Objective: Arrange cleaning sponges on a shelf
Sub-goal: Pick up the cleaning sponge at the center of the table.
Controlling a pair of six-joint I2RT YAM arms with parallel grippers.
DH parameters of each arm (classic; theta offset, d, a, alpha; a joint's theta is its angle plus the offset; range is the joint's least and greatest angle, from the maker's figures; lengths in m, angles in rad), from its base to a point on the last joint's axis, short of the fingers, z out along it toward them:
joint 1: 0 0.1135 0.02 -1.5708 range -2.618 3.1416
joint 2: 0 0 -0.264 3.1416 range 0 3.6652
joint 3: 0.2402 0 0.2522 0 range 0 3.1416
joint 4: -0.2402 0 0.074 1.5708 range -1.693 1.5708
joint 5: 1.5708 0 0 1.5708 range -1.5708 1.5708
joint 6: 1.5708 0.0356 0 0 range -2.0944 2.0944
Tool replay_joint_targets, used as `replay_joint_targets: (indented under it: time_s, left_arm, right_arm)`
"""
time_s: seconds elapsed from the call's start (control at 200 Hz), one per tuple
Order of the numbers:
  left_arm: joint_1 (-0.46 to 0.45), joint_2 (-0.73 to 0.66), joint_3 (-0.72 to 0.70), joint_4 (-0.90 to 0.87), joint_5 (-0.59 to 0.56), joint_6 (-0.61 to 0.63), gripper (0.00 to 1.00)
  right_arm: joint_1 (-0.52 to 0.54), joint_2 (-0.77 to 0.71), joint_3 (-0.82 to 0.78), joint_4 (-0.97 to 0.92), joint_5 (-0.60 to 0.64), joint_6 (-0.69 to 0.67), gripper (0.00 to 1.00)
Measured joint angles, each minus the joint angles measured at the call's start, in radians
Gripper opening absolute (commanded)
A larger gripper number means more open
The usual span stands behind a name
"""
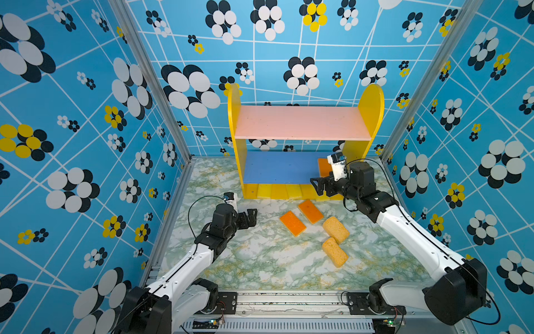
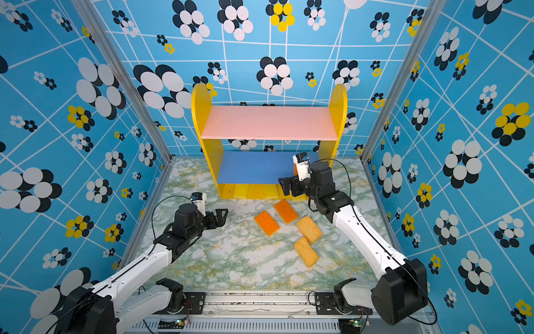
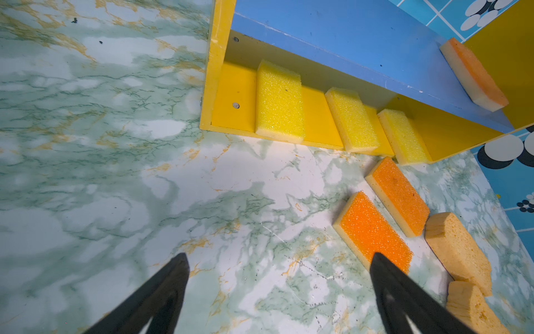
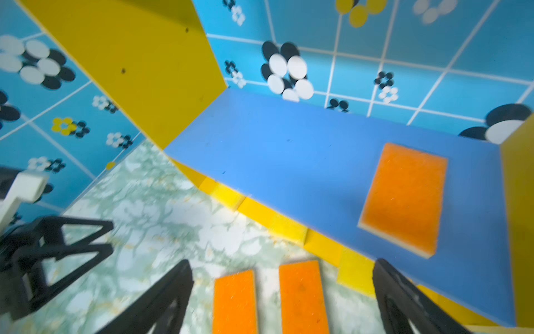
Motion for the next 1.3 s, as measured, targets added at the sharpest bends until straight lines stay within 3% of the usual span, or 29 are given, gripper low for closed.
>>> replay_joint_targets:
  time_s: [0.345,0.825,1.3]
  left_arm:
    - [0.000,0.037,0.015,0.003,0.016,0.000,0.99]
    - [0.000,0.037,0.021,0.003,0.019,0.011,0.99]
    - [0.000,0.037,0.021,0.003,0.019,0.011,0.99]
  right_arm:
    - [0.132,-0.011,-0.129,-0.117,-0.009,0.021,0.99]
    - [0.312,0.216,-0.145,-0.148,0.021,0.076,0.99]
    - [0.326,0.299,-0.196,-0.104,0.078,0.141,0.99]
